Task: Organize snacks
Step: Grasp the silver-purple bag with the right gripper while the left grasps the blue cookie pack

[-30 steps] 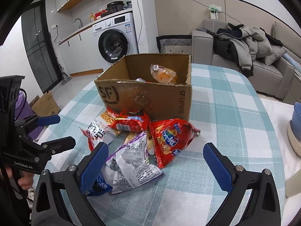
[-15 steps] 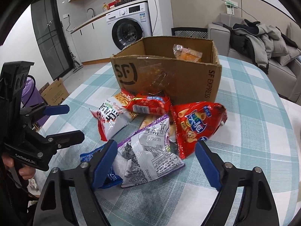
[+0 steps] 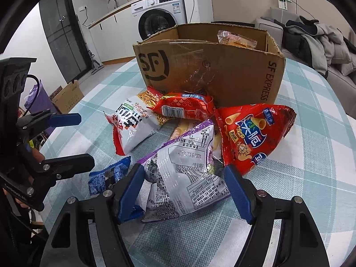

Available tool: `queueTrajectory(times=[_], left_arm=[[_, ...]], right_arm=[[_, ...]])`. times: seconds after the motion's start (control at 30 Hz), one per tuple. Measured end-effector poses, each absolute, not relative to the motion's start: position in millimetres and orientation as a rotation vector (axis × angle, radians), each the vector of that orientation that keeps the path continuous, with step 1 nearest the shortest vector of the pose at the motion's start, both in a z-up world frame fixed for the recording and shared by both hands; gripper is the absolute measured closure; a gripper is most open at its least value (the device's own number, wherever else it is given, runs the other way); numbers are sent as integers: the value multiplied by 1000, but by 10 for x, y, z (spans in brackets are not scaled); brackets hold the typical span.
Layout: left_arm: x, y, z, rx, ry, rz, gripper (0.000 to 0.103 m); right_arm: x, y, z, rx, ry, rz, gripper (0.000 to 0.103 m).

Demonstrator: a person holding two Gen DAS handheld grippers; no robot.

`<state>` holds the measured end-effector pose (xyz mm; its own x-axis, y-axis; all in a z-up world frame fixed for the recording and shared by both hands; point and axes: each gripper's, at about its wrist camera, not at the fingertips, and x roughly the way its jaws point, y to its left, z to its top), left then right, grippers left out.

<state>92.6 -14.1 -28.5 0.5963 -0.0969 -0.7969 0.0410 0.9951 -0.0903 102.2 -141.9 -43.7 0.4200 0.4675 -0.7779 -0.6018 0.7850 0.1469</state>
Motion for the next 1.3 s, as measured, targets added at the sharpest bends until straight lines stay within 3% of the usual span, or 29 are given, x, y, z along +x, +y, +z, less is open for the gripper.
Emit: queueTrajectory(times=[0.1,0.33,0.87,1.3], left_arm=[[930,-151,-302,-63,934,-85,1],[932,-179,-326,-57,942,-94,1],[898,-305,-331,-51,960,-159,1],[833,-736,-501,66,989,-204,1]], right_arm=[[1009,-1431,-430,-163,909,685,39],[969,-1446,-404,-166,887,693,49],[844,-1644,63,-111,755,677,50],[872,-1738,95,-114,749,637,50]])
